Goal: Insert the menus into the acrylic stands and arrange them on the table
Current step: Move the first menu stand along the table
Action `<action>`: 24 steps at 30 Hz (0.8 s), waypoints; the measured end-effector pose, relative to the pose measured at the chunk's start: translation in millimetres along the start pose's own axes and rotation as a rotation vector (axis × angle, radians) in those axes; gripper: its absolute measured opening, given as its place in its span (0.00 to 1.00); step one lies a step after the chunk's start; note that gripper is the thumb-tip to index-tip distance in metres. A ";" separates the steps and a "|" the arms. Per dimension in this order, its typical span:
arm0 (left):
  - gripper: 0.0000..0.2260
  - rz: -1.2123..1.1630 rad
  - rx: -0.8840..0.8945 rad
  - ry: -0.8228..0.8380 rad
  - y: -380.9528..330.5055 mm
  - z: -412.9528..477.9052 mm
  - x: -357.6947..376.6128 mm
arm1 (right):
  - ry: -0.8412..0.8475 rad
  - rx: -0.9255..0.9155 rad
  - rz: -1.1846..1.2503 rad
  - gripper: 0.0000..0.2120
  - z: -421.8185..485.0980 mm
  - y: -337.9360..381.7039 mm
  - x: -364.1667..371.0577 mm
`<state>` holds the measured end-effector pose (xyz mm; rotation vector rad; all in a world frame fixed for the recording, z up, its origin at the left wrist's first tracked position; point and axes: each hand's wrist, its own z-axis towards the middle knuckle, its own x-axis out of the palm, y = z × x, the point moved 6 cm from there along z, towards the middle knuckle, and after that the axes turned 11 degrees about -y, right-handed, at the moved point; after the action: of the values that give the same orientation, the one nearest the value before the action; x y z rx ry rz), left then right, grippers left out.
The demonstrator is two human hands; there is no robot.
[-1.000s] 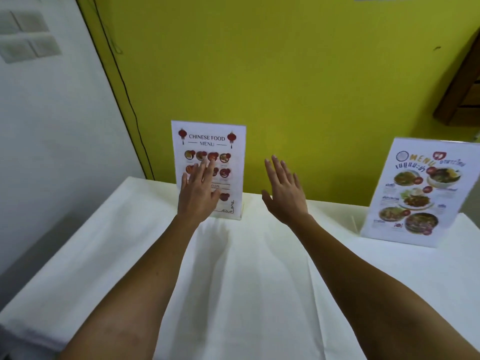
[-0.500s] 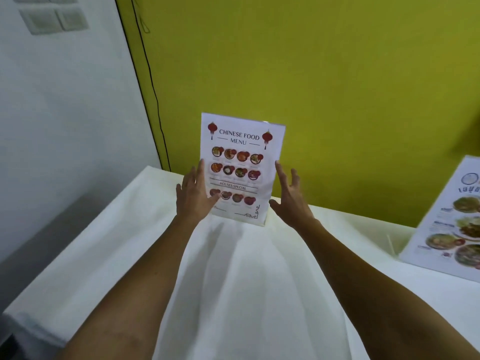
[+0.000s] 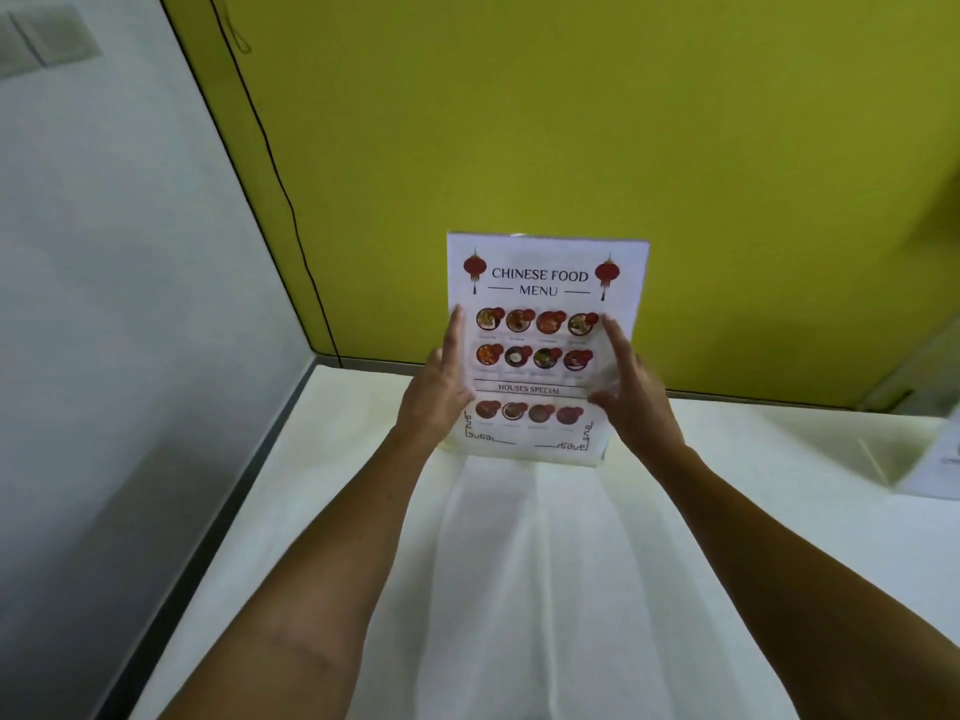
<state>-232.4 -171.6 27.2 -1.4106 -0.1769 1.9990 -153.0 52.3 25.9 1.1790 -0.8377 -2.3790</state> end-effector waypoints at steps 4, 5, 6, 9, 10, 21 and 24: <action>0.48 -0.025 -0.011 -0.040 33.5 12.6 -24.1 | -0.005 -0.016 0.005 0.53 11.3 35.3 24.8; 0.48 -0.026 -0.034 -0.047 43.3 14.7 -32.0 | 0.005 -0.013 0.002 0.52 13.4 45.5 33.4; 0.47 -0.016 -0.047 -0.057 53.7 16.4 -39.9 | 0.017 -0.004 -0.001 0.52 15.1 54.8 42.5; 0.47 0.037 -0.068 -0.089 83.6 16.8 -62.4 | 0.058 -0.006 0.016 0.51 15.2 81.7 70.2; 0.47 0.054 -0.086 -0.089 93.4 15.6 -67.6 | 0.072 -0.017 0.023 0.51 13.9 89.6 80.3; 0.45 0.051 -0.145 -0.081 136.6 5.1 -76.5 | 0.125 0.023 0.005 0.48 0.4 107.3 120.0; 0.44 0.049 -0.141 -0.070 137.5 7.5 -75.8 | 0.138 0.011 -0.004 0.46 0.6 106.5 119.8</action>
<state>-286.0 -319.3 25.1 -1.4447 -0.3231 2.1130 -218.5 -93.9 23.7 1.3324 -0.8055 -2.2686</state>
